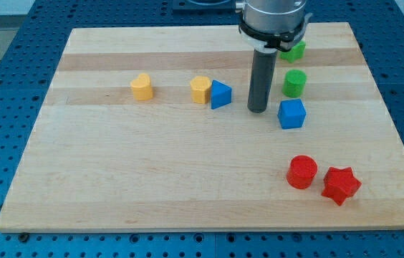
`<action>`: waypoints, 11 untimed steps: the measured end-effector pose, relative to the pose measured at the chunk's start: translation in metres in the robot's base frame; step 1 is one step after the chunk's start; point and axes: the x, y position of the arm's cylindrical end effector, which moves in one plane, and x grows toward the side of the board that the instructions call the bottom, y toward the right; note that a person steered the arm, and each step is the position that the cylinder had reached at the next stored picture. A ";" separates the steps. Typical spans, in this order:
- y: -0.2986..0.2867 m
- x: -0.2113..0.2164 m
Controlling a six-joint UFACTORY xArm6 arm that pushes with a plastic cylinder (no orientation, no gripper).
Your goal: Move the blue triangle left to the blue cube
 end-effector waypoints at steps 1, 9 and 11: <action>0.000 0.002; -0.076 -0.036; -0.054 0.011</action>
